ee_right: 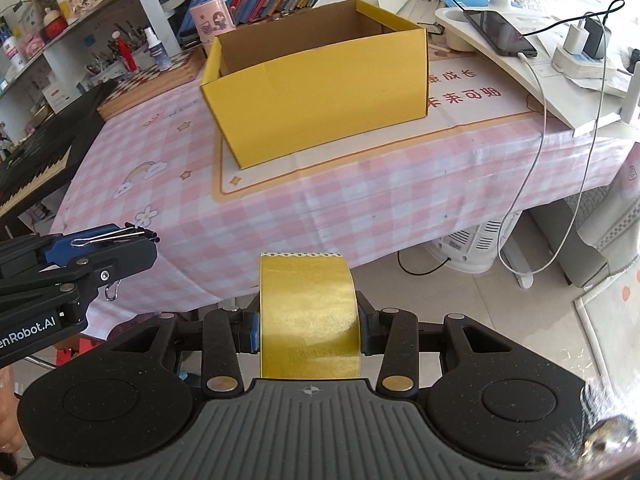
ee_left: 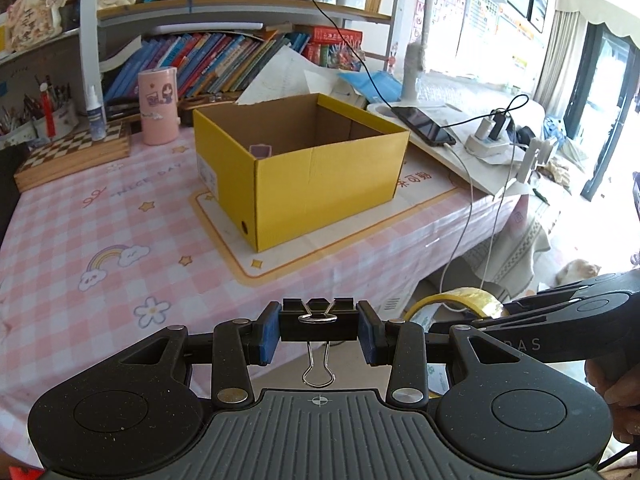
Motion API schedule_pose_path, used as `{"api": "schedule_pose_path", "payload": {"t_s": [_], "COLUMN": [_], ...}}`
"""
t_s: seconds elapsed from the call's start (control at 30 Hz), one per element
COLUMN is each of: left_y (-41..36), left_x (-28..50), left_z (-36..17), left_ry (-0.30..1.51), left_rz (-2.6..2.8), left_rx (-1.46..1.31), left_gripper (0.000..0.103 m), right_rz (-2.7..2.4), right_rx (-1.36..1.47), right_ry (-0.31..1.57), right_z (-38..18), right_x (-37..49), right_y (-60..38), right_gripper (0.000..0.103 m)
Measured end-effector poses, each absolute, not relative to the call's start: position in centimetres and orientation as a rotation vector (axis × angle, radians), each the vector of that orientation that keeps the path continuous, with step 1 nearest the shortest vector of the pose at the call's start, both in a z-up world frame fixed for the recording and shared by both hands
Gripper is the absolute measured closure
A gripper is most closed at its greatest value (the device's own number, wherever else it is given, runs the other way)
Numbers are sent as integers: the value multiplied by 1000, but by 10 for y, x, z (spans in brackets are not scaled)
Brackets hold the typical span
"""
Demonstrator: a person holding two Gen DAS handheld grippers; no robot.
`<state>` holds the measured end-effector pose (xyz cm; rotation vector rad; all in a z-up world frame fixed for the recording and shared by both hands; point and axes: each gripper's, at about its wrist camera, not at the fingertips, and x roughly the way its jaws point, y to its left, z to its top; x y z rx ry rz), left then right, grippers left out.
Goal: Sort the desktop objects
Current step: 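Carry the binder clip and tape roll with both tools over the yellow box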
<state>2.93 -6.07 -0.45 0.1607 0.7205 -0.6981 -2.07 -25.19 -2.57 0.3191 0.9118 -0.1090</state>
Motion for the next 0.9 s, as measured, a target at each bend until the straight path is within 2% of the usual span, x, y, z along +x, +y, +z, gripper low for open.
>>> {"api": "schedule_pose_path", "payload": {"t_s": [0.43, 0.9], "left_y": [-127, -183], "left_x": [56, 125], "left_z": [-7, 41], "left_ry": [727, 524], "left_rz": [-685, -582], "left_rx": [190, 166], "left_gripper": [65, 65], "right_rz": [-83, -24], "right_rx": [338, 242], "right_ry": [922, 629], "right_z": [-32, 50], "right_x": [16, 84], "right_y": [-320, -381], "right_gripper": [64, 65]}}
